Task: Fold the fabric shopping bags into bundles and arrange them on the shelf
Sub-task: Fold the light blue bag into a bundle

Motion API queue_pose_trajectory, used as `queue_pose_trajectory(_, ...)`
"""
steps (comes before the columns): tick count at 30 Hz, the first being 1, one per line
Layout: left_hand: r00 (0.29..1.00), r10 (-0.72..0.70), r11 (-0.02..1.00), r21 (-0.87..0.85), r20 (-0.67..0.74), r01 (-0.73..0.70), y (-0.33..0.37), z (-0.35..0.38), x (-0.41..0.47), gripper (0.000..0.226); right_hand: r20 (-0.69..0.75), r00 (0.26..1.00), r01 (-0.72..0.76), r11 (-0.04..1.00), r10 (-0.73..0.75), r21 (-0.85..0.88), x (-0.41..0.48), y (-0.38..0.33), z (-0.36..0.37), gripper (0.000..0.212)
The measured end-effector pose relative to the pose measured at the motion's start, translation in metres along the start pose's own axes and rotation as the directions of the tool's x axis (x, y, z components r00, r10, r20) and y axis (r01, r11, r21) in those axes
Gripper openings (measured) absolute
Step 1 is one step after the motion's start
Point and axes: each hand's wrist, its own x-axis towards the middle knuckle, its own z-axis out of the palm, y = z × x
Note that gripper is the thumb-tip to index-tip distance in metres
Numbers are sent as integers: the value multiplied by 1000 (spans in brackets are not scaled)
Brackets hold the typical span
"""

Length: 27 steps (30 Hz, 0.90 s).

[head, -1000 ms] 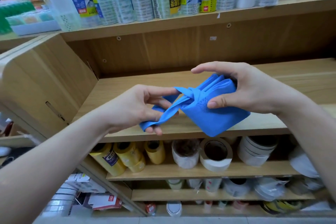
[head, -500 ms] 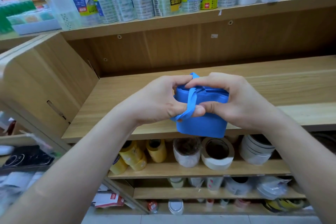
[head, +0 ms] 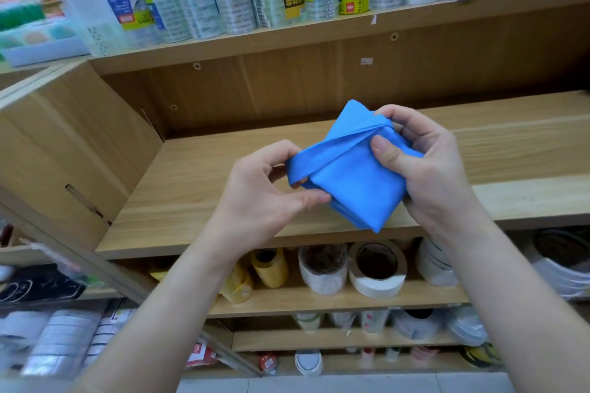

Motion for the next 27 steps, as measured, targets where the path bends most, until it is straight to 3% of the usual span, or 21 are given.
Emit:
queue_pose_trajectory(7, 958, -205, 952, -269, -199, 148, -5, 22, -11, 22, -184, 979, -54, 987, 82, 152, -1, 4, 17, 15)
queue_pose_trajectory(12, 874, -427, 774, -594, -230, 222, -1, 45, -17, 17, -328, 940, -49, 990, 91, 134, 2, 7, 23, 18)
queue_pose_trajectory(15, 881, -426, 718, -669, -205, 191, -1, 54, -21, 17, -411, 909, -33, 995, 69, 94, 5, 11, 27, 19)
queue_pose_trajectory(19, 915, -350, 834, -511, -201, 207, 1, 64, -30, 17, -484, 875, 6, 1000, -7, -4, 11, 14, 28, 18)
queue_pose_trajectory(22, 957, -179, 979, -141, -230, 149, -6, 59, -32, 19, -477, 871, 31, 981, -120, -192, 9, 23, 25, 15)
queue_pose_trajectory(25, 960, 55, 972, 234, -275, 11, -1, 51, -36, 24, -439, 868, 63, 930, -230, -362, 9, 25, 20, 8)
queue_pose_trajectory(27, 942, 147, 955, 293, -302, -55, 6, 47, -39, 29, -410, 860, 92, 882, -305, -463, 10, 22, 15, 13)
